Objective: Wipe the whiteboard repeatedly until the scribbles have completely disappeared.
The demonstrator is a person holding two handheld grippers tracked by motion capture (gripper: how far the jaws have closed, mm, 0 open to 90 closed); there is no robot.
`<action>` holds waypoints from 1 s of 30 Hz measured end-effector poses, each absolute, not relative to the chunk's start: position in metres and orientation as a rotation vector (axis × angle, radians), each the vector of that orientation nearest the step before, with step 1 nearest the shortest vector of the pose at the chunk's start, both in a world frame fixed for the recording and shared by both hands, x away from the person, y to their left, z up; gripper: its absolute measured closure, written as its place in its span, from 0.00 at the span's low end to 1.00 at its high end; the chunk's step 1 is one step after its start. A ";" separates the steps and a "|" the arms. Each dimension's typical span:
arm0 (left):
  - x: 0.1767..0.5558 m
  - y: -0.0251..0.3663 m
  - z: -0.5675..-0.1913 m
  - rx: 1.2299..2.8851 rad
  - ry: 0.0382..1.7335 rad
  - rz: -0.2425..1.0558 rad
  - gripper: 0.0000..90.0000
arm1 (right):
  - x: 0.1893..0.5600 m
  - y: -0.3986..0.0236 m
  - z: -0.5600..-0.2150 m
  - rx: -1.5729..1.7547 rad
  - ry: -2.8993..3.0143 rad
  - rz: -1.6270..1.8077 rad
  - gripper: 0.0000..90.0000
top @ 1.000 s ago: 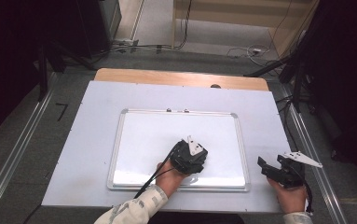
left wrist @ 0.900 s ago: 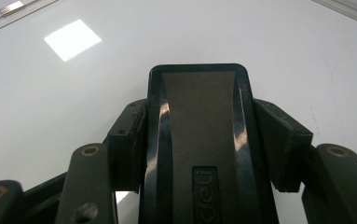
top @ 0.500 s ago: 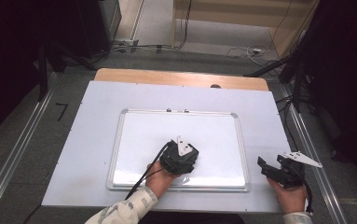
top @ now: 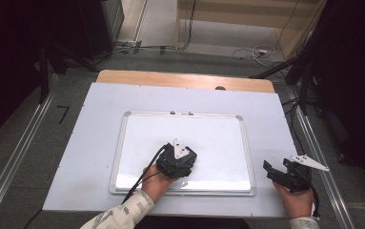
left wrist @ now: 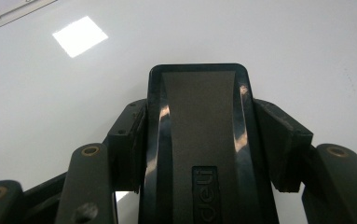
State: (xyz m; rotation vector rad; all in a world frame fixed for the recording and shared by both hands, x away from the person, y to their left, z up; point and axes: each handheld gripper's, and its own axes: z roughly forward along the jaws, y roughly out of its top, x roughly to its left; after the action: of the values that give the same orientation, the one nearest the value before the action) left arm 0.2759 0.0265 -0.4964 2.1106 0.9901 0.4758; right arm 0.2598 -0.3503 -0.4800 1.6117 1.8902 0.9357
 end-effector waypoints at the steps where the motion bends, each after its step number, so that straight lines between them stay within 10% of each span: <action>1: 0.276 0.028 -0.496 2.111 0.988 0.473 0.46 | 0.260 -0.350 -0.480 1.612 1.890 0.936 0.22; 30: 0.272 0.075 -0.497 2.103 1.008 0.474 0.46 | 0.259 -0.350 -0.480 1.610 1.887 0.932 0.22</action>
State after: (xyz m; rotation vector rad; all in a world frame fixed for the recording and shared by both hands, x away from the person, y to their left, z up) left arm 0.2723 0.0750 -0.4971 2.1035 1.0078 0.4742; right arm 0.2593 -0.3502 -0.4799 1.6098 1.8875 0.9317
